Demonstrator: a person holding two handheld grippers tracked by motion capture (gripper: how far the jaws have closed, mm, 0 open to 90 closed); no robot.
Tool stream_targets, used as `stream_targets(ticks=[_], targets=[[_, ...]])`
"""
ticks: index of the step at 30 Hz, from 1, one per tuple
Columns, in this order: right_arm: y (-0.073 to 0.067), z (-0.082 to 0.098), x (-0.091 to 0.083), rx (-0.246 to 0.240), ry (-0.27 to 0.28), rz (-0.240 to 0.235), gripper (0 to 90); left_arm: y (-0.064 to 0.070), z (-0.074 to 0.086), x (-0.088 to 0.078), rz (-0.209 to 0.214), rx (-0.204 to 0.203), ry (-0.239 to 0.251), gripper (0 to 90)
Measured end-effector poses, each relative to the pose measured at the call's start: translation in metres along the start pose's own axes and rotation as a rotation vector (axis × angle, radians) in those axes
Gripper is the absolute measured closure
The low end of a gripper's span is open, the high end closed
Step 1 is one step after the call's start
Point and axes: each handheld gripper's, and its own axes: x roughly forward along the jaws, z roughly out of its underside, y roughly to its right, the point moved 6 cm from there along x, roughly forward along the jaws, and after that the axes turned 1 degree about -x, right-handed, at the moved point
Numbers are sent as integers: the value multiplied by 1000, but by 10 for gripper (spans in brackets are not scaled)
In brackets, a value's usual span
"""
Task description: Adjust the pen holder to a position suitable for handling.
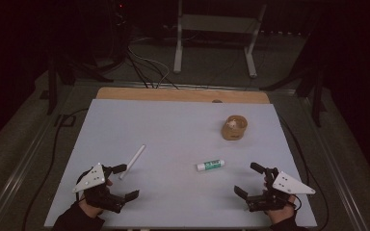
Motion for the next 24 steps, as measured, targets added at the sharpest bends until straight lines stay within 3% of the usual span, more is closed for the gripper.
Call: stream_targets(ticks=[1, 7, 11, 14, 16, 17, 22, 24], targets=[[-2, 4, 5, -14, -27, 1, 0, 1, 1, 2, 4, 0, -13, 3], [-4, 14, 10, 17, -133, -23, 0, 3, 0, 2, 7, 6, -15, 3], [-5, 17, 11, 29, -156, -45, 0, 3, -2, 2, 10, 2, -8, 3], [-5, 18, 12, 30, -162, -35, 0, 3, -1, 3, 14, 3, -14, 3], [-7, 19, 13, 36, -176, -62, 0, 3, 0, 3, 15, 4, -19, 3], [-9, 17, 14, 15, -176, -64, 0, 3, 0, 3, 17, 4, -19, 3], [-15, 10, 16, 11, -187, -81, 0, 4, 1, 3, 23, 7, -25, 3], [-18, -2, 16, 17, -182, -83, 0, 4, 1, 2, 25, 10, -27, 3]])
